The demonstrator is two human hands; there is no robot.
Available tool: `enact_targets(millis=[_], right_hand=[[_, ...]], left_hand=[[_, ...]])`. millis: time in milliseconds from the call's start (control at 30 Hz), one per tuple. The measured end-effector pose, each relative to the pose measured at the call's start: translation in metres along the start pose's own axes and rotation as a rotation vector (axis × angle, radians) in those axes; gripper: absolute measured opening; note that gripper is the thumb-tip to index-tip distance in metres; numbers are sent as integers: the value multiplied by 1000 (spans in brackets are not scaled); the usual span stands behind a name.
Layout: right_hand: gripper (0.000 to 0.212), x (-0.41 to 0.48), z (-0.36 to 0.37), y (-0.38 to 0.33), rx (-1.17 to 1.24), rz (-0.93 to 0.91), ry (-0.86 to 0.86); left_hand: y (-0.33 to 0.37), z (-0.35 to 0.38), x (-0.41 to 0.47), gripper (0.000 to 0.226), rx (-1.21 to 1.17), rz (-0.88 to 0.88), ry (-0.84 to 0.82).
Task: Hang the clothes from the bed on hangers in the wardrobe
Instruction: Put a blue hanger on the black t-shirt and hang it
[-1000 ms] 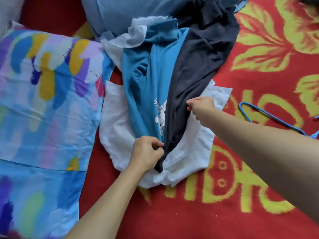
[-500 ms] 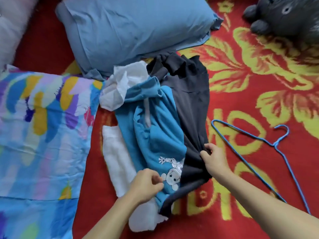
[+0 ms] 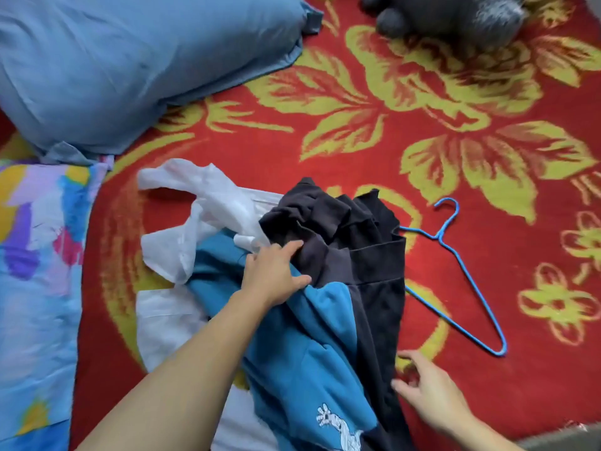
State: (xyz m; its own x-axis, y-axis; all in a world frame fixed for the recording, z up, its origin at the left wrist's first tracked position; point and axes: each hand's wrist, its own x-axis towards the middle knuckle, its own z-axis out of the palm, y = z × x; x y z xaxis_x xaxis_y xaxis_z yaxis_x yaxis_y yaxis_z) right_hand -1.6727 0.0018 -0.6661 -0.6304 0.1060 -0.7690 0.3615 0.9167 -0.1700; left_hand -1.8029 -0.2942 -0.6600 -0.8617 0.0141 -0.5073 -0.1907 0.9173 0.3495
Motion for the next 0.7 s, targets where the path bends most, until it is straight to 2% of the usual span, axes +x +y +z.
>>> enact_targets(millis=[33, 100, 133, 233, 267, 333, 467, 533, 600, 700], right_hand=[[57, 16, -9, -3, 139, 22, 116], [71, 47, -30, -18, 395, 101, 179], [65, 60, -37, -28, 509, 140, 151], [14, 72, -39, -56, 677, 136, -4], [13, 73, -40, -61, 633, 95, 15], [22, 79, -57, -67, 625, 5, 162], [25, 91, -160, -76, 1013, -22, 469], [28, 98, -210, -79, 1181, -48, 533], [25, 102, -235, -81, 1248, -95, 511], [27, 102, -226, -64, 1108, -159, 452]], left_hand=[[4, 11, -4, 48, 52, -4, -39], [8, 29, -14, 21, -17, -35, 5], [9, 36, -20, 19, -99, -35, 42], [10, 33, -32, 18, -314, 7, 159], [9, 22, -33, 17, -381, -11, 239], [5, -13, -28, 15, -516, -79, 421], [-3, -75, -4, 18, -643, -147, 689], [5, -80, 2, 26, -653, -135, 716], [16, -61, -3, 30, -609, -104, 680], [36, -5, -37, 29, -402, 22, 562]])
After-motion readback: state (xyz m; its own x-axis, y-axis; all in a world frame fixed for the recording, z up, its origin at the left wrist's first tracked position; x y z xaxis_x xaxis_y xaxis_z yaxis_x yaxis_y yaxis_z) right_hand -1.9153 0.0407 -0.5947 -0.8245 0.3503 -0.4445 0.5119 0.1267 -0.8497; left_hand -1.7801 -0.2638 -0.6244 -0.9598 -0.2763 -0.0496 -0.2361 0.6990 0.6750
